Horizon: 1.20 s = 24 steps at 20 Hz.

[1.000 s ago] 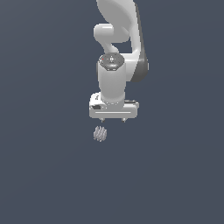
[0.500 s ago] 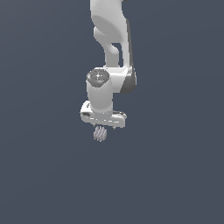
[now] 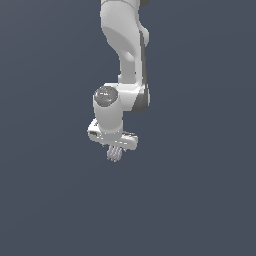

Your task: Pick up the object and move it to a goal position.

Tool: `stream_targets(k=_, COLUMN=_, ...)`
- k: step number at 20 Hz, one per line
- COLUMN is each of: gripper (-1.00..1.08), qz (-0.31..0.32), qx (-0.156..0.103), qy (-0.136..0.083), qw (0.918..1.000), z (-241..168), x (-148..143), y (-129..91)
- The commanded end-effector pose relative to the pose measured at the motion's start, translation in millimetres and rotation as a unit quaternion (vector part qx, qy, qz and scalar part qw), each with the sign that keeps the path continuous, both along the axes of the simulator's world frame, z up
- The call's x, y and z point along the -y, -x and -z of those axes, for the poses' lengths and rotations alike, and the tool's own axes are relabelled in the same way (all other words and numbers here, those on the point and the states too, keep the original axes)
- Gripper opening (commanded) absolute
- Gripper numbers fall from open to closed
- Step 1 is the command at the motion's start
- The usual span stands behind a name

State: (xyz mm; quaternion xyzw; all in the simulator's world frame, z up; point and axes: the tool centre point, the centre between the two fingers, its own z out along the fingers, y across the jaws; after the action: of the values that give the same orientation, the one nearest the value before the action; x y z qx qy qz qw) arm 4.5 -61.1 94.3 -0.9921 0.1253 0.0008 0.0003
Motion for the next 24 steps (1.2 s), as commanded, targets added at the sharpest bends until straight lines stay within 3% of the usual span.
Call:
stream_targets(k=1, gripper=1.0, qz=0.0, qx=0.0, qy=0.0, qw=1.0, z=2.9, x=-0.4, y=0.0)
stream_targets(k=15, gripper=1.0, qz=0.002, qx=0.001, qy=0.0, qw=1.0, z=50.7, x=0.9, y=-0.3)
stream_targets(k=16, gripper=-1.0, qz=0.002, qx=0.001, qy=0.0, qw=1.0, z=50.7, x=0.9, y=-0.3)
stream_targets(k=24, gripper=-1.0, qz=0.002, qx=0.001, qy=0.0, qw=1.0, z=50.7, x=0.9, y=-0.3)
